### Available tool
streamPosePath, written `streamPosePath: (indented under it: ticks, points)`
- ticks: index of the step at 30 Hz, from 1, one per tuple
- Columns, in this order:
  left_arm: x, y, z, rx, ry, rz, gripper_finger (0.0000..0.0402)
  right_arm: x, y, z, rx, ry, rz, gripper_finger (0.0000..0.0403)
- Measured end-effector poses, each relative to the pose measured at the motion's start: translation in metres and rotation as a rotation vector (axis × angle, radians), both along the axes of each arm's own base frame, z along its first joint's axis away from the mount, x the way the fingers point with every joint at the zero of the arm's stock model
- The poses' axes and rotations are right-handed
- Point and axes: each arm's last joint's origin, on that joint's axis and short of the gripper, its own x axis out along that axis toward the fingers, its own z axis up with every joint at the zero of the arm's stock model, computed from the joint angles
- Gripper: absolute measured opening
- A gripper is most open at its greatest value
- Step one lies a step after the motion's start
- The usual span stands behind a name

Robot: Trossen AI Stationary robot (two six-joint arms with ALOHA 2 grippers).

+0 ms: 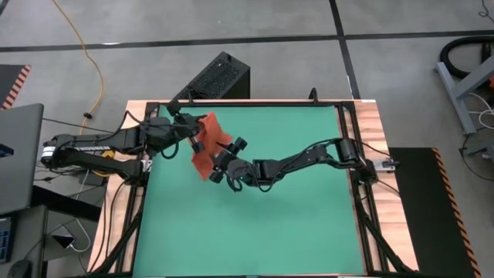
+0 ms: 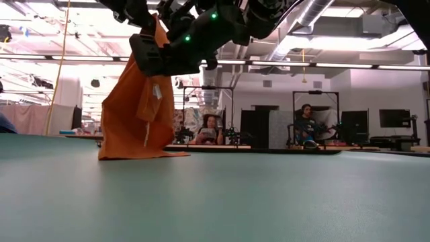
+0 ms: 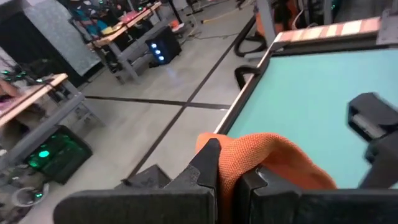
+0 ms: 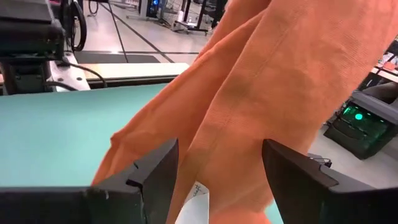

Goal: Roll towel into tight, uniform cylinder
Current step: Fold the orange table napkin

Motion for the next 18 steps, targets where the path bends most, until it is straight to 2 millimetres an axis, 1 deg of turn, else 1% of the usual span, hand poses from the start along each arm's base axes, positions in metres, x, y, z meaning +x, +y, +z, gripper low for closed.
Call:
streamPosePath:
  ticks: [2, 5, 7, 9, 12, 14, 16, 17, 18]
  points:
    - [0.0, 0.0, 0.0, -0.015, -0.011, -0.013, 0.0, 0.0, -0.003, 0.0, -0.001, -0.003, -0.017, 0.0255]
    - [0.0, -0.001, -0.001, -0.037, -0.022, -0.015, 0.0, -0.002, -0.004, 0.0, 0.0, -0.012, -0.089, 0.0249]
    - [0.0, -0.001, -0.001, -0.046, -0.029, -0.014, 0.0, -0.003, -0.005, 0.0, -0.009, -0.019, -0.141, 0.0236]
    - [0.0, -0.001, -0.001, -0.047, -0.03, -0.013, 0.0, -0.004, -0.005, 0.001, -0.021, -0.023, -0.191, 0.0213]
    - [0.0, -0.001, -0.001, -0.048, -0.03, -0.013, 0.0, -0.005, -0.002, 0.001, -0.033, -0.016, -0.211, 0.0157]
    - [0.0, -0.001, -0.001, -0.047, -0.029, -0.013, 0.0, -0.005, 0.002, 0.001, -0.048, 0.001, -0.2, 0.0103]
    - [0.0, -0.001, -0.001, -0.04, -0.015, -0.014, 0.0, -0.006, 0.009, 0.0, -0.083, 0.039, -0.178, 0.004]
    - [0.0, -0.001, -0.002, -0.038, -0.003, -0.012, 0.0, -0.006, 0.014, 0.0, -0.106, 0.064, -0.164, 0.0022]
    - [-0.001, 0.0, -0.004, -0.038, 0.012, -0.008, 0.0, -0.007, 0.021, 0.0, -0.127, 0.08, -0.16, 0.0016]
